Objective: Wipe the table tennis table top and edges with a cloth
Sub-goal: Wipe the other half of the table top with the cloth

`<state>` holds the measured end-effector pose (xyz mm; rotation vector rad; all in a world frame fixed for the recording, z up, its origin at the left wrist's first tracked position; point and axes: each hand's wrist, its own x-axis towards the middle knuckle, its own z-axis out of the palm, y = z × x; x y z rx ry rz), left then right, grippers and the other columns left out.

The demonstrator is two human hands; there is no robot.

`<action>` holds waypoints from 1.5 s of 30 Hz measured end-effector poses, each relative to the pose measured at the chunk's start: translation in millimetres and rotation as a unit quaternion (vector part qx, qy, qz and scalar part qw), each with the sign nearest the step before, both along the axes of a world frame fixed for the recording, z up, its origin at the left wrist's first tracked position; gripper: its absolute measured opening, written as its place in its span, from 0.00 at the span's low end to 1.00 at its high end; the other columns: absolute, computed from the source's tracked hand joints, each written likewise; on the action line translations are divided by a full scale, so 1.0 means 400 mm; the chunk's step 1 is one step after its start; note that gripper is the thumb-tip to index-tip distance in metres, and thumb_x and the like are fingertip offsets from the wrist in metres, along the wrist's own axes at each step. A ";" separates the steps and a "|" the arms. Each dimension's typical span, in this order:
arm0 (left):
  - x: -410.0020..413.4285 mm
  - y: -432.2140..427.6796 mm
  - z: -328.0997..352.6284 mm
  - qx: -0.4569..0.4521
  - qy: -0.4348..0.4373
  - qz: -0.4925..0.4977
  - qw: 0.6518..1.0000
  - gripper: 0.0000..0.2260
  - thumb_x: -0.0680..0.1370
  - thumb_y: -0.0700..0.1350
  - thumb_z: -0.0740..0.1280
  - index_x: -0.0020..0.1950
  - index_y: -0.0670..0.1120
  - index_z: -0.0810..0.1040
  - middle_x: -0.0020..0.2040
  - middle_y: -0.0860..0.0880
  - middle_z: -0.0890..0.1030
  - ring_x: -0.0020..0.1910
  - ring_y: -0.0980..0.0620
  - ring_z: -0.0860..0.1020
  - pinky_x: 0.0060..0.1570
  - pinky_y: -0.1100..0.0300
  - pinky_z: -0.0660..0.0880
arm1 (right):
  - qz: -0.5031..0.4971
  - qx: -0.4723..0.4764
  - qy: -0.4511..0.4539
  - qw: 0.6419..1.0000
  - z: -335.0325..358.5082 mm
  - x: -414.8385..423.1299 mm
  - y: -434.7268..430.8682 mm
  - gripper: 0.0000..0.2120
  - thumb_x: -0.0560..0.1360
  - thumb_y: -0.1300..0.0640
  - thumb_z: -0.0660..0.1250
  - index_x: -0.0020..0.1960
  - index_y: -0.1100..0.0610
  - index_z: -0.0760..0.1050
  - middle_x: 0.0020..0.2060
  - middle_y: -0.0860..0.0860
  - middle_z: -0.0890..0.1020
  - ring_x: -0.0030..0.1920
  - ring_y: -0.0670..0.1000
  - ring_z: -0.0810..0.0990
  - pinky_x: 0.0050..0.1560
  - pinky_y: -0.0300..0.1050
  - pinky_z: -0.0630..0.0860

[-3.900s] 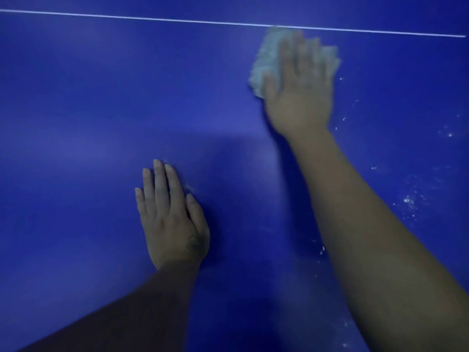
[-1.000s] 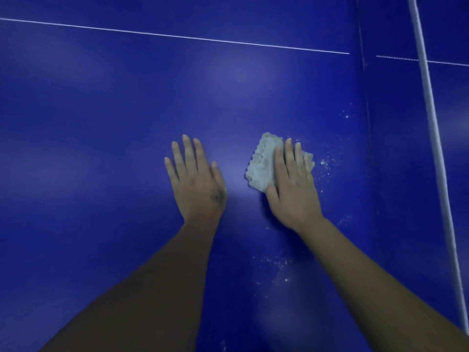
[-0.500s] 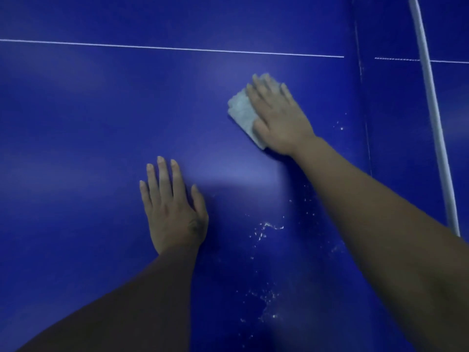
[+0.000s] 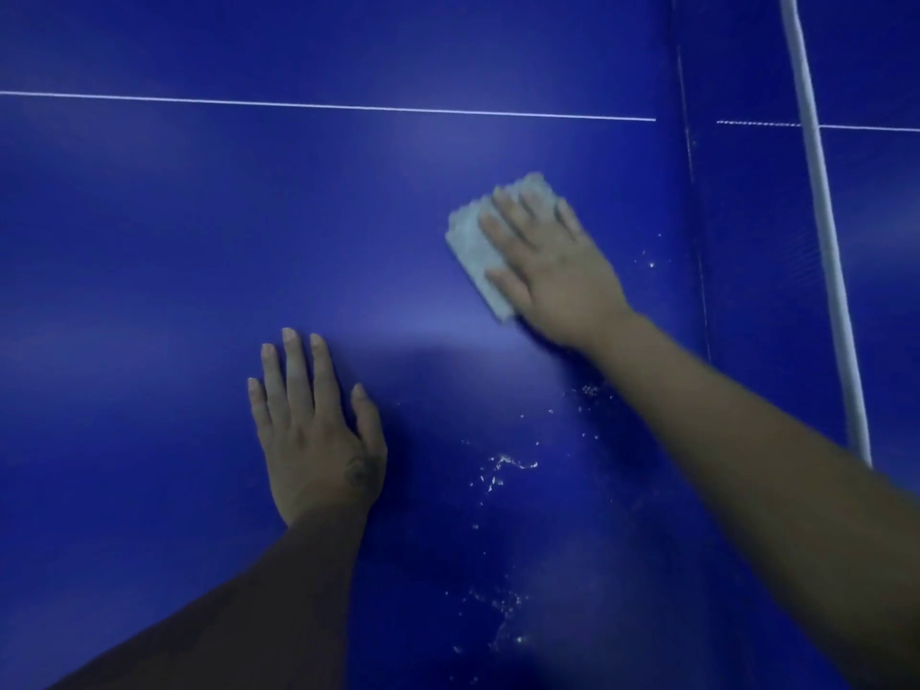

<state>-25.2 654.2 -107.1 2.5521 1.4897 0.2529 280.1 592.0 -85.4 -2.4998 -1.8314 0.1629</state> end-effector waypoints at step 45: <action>0.004 -0.003 0.004 -0.005 0.004 0.001 1.000 0.29 0.87 0.52 0.54 0.87 0.41 0.59 0.88 0.42 0.55 0.88 0.41 0.50 0.86 0.41 0.48 | -0.323 0.052 0.000 0.945 -0.046 -0.022 -0.136 0.31 0.88 0.41 0.47 0.87 0.54 0.55 0.86 0.57 0.56 0.85 0.65 0.53 0.84 0.65 0.50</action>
